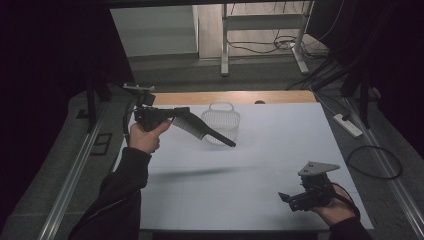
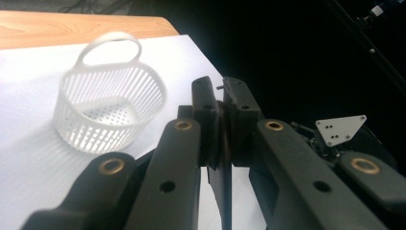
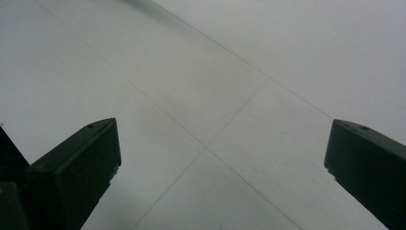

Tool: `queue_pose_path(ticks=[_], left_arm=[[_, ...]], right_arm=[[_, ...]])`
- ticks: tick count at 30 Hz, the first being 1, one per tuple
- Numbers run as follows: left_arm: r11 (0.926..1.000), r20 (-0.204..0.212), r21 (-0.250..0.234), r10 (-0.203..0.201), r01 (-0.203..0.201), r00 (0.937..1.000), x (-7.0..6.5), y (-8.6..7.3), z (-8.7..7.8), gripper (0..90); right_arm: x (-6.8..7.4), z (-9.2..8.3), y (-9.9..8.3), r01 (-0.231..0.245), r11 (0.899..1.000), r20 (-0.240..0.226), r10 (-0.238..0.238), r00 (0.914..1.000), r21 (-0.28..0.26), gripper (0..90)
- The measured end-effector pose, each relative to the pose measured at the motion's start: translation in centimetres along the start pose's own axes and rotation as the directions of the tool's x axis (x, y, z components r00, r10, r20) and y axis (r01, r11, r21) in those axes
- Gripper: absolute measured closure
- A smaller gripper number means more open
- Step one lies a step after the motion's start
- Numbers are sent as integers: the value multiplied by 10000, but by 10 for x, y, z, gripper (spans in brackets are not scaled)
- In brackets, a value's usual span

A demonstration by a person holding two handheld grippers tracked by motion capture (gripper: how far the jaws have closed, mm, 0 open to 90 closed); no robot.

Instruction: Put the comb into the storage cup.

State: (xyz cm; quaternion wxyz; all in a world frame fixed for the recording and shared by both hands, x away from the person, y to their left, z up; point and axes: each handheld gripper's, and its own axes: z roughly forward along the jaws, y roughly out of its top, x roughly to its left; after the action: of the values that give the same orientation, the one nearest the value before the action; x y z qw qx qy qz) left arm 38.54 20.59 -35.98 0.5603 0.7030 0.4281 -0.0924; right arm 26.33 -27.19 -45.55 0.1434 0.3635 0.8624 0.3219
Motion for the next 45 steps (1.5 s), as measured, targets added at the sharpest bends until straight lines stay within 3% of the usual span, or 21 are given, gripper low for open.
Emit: queue_pose_path(ticks=[18, 21, 33, 40, 45], left_arm=[[9990, -821, -425, 86, -121, 9966, 2, 33, -15, 839], [9988, -912, -477, 60, -104, 9958, 4, 37, -15, 839], [9985, -1365, -543, -2, -73, 9906, 13, 44, -6, 839], [9985, -1531, -543, -85, 1, 9882, 20, 46, 2, 839], [9985, -1614, -535, -156, 71, 9868, 24, 47, 8, 839]], right_arm=[[-9, -20, -19, -894, 9959, 631, 883, 9941, 148, 0], [-10, -23, -21, -1048, 9945, 759, 1046, 9916, -24, 0], [-13, -34, -28, -1651, 9863, 888, 1648, 9823, -32, 0], [-9, -38, -30, -1528, 9882, 1098, 1511, 9824, 69, 1], [-9, -42, -32, -1711, 9852, 1107, 1705, 9791, -35, 2]])
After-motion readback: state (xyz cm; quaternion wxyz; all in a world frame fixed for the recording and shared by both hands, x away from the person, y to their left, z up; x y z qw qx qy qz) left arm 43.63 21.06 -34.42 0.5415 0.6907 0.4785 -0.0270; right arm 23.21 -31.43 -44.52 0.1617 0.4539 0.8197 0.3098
